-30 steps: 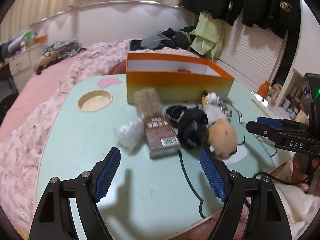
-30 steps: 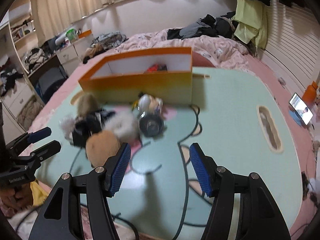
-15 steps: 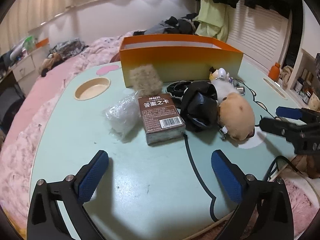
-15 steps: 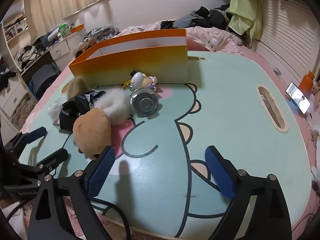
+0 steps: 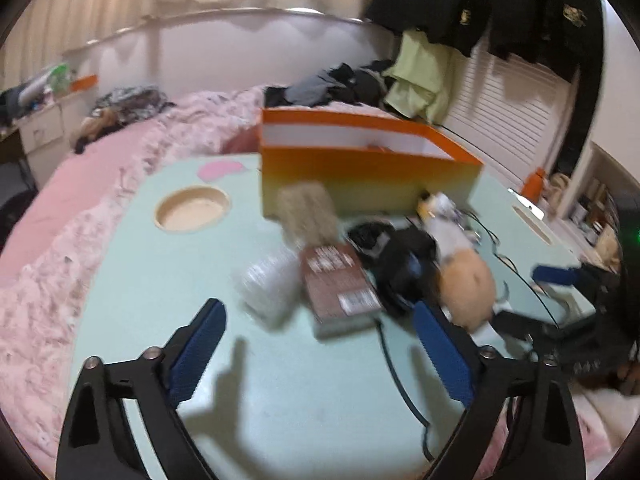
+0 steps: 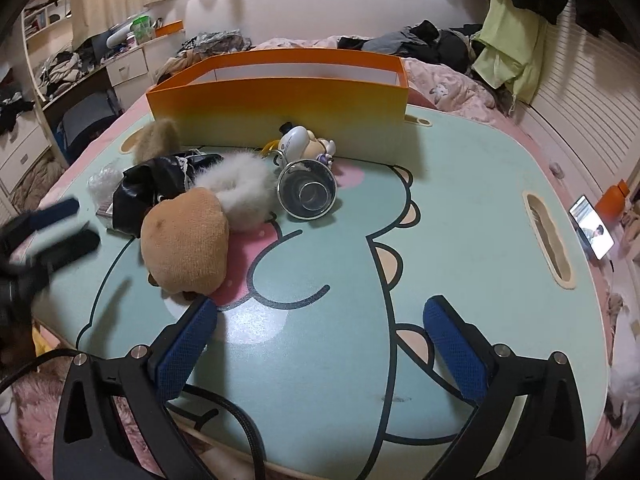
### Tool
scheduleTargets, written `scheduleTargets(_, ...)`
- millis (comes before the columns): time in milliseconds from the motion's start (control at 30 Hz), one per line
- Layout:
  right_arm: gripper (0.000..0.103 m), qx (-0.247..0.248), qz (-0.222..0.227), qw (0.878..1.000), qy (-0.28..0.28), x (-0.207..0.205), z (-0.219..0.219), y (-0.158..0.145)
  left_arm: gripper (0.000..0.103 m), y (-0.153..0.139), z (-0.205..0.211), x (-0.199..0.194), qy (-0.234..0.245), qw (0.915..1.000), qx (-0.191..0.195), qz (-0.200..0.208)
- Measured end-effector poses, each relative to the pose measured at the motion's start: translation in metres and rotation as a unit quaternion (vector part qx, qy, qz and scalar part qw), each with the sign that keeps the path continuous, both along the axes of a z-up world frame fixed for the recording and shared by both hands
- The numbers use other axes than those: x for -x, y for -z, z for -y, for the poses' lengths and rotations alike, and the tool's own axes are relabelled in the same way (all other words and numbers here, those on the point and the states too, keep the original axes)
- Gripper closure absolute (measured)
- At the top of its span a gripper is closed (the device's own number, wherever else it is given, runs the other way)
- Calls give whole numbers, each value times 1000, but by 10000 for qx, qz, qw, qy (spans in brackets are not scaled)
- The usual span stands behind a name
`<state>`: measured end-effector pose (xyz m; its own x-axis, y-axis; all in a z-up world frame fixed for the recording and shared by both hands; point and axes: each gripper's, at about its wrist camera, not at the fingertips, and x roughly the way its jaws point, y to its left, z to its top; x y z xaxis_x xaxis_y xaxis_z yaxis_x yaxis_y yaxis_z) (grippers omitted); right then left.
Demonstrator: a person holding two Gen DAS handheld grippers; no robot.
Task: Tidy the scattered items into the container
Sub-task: 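Reach to the clear plastic bag and grasp it with the left gripper, then carry the clear bag into the box with the left gripper while the right carries the tan plush there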
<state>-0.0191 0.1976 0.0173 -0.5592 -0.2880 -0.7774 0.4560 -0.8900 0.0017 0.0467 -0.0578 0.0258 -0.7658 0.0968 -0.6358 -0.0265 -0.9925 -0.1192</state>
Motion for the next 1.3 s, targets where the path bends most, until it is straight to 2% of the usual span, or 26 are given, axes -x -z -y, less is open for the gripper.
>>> scheduleTargets(100, 0, -14, -8, 10000, 1, 0, -1, 0, 22, -3, 10, 6, -89, 9997, -220, 17)
scheduleTargets(167, 0, -4, -7, 10000, -6, -1, -1, -1, 26, -6, 18, 6, -165, 9997, -192, -66)
scheduleTargets(300, 0, 39, -6, 10000, 28, -2, -3, -2, 47, -12, 40, 10, -307, 9992, -244, -127)
scheduleTargets(433, 0, 48, -7, 10000, 40, -3, -3, -3, 48, -4, 48, 25, -81, 9982, -548, 219)
scheduleTargets(500, 0, 17, -10, 10000, 38, -2, -3, -3, 48, 1, 44, 31, 58, 9977, -573, 343)
scheduleTargets(600, 0, 36, -7, 10000, 36, -1, -4, -3, 58, 8, 38, 40, 25, 9976, -426, 543)
scheduleTargets(667, 0, 47, -9, 10000, 32, -1, -4, -3, 75, 11, 37, 42, 37, 9966, -485, 664)
scheduleTargets(933, 0, 124, -10, 9999, 52, 0, -6, -3, 76, 2, 42, 24, 79, 9979, -571, 298)
scheduleTargets(1000, 0, 268, 2, 9996, 98, 0, -10, -4, 76, -7, 43, 15, 123, 9981, -591, 100)
scheduleTargets(1167, 0, 1058, 100, 9943, -4, -1, -23, -13, 76, -25, 39, -4, 221, 9982, -520, -225)
scheduleTargets(1300, 3, 1054, -7, 9936, -398, -6, -8, -21, 76, -32, 33, -11, 296, 9979, -480, -313)
